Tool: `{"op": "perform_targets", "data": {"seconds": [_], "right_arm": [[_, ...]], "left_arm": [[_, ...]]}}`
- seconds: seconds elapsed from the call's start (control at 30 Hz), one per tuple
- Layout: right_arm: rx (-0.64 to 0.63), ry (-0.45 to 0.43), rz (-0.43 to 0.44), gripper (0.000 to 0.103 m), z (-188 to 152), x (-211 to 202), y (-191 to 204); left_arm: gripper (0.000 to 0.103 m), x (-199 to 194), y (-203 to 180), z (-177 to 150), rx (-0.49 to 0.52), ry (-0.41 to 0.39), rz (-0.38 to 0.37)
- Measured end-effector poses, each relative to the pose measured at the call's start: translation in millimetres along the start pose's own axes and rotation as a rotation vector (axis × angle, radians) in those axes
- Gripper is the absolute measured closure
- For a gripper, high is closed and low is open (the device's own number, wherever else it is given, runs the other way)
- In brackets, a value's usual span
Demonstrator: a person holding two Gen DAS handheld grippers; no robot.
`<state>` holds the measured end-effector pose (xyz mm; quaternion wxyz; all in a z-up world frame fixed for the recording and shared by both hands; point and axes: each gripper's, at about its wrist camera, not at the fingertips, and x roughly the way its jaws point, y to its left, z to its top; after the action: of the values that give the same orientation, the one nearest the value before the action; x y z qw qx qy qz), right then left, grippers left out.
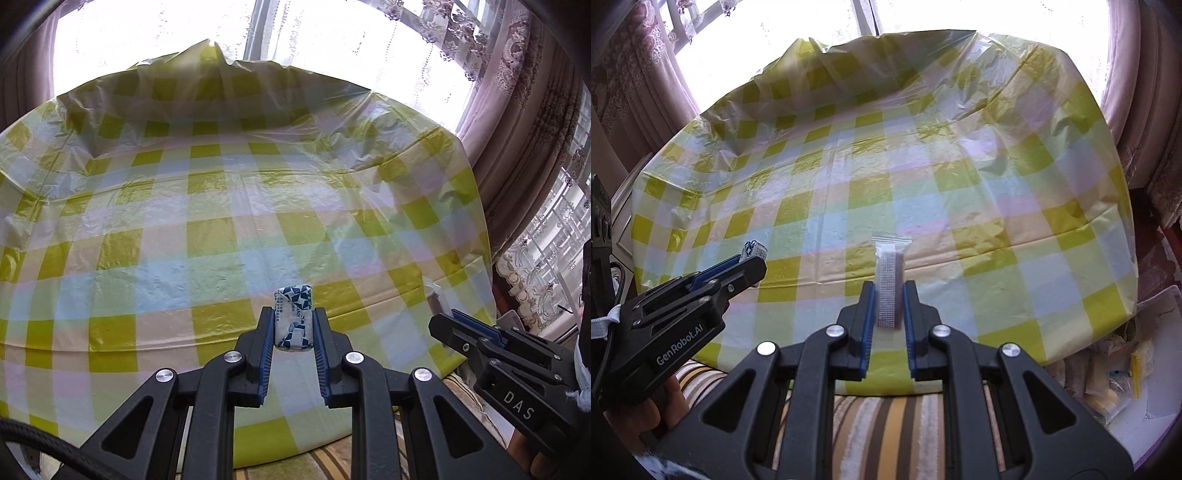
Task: Organize snacks
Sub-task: 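Lift the candy and stick packet and carry them over the white box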
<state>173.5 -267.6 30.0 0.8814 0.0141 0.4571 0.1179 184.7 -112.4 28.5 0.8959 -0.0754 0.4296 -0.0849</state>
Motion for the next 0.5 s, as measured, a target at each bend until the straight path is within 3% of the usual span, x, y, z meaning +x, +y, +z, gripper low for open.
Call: {"op": "perform_targets", "data": {"seconds": [0.5], "right_arm": [[0.105, -0.049, -0.103, 0.085, -20, -57, -83]], "left_arm": [[0.082, 9, -93, -8, 0.135, 0.077, -0.159]]}}
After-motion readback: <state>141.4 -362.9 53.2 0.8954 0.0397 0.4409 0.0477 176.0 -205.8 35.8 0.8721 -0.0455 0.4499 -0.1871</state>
